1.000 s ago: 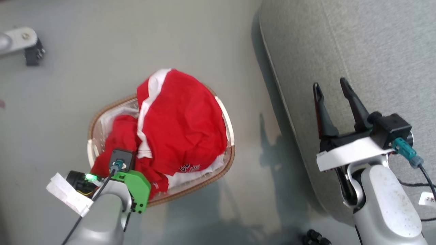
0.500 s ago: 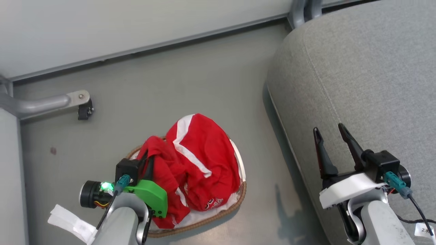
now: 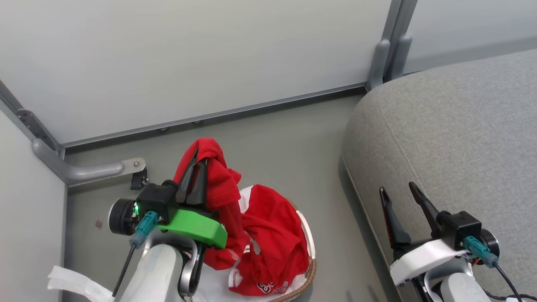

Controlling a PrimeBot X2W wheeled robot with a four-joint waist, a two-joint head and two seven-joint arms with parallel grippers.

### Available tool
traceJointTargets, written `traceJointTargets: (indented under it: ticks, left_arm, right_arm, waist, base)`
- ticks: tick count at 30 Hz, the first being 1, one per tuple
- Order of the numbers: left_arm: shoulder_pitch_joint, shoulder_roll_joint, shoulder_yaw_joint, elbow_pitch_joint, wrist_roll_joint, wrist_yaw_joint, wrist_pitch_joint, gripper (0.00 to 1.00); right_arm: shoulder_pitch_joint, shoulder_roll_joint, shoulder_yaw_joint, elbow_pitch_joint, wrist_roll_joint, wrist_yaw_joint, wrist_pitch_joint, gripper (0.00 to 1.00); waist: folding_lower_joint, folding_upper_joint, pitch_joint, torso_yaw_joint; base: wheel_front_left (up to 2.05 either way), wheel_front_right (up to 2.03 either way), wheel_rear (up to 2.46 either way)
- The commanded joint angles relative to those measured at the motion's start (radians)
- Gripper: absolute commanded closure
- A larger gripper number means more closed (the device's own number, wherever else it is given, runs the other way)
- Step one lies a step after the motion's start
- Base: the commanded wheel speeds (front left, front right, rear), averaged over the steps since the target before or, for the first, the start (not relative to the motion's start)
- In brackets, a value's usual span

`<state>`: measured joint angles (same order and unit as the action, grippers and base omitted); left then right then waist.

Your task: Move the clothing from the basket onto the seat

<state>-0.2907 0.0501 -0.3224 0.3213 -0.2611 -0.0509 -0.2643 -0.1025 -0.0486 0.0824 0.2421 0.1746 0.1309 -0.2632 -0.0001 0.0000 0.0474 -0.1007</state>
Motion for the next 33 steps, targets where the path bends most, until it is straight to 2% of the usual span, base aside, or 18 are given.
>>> traceJointTargets:
  ticks: [1,8,12,18,25,33]
  left_arm:
    - [-0.004,0.002,-0.004,-0.018,-0.020,0.009,0.000,1.00]
    - [-0.059,0.002,-0.053,-0.071,-0.047,0.013,0.000,1.00]
    - [-0.087,0.002,-0.090,-0.086,-0.069,0.017,0.000,1.00]
    - [-0.107,0.002,-0.164,-0.102,-0.074,0.011,0.000,1.00]
    - [-0.104,0.002,-0.235,-0.111,-0.106,0.022,0.000,1.00]
    - [-0.130,0.002,-0.297,-0.105,-0.146,0.031,0.000,1.00]
  right_arm:
    - [0.014,-0.004,0.002,0.001,-0.004,0.000,-0.002,0.00]
    - [0.030,-0.004,0.023,0.008,-0.004,0.000,-0.002,0.00]
    - [0.038,-0.004,0.071,0.020,-0.021,0.000,-0.002,0.00]
    - [-0.016,-0.007,0.250,0.068,0.002,0.000,-0.002,0.00]
    - [-0.181,-0.017,0.471,0.122,0.047,0.000,-0.002,0.00]
    - [-0.316,-0.006,0.556,0.273,0.041,0.000,-0.002,0.00]
  waist:
    - [0.0001,0.0000,-0.026,0.014]
    - [0.0001,0.0000,-0.035,0.019]
    - [0.0001,0.0000,-0.034,0.028]
    - [0.0001,0.0000,-0.028,0.045]
    - [0.0001,0.0000,-0.018,0.056]
    - [0.0001,0.0000,-0.005,0.091]
  base:
    - [0.00,0.00,0.00]
    - [0.00,0.00,0.00]
    - [0.00,0.00,0.00]
    - [0.00,0.00,0.00]
    - [0.00,0.00,0.00]
    - [0.00,0.00,0.00]
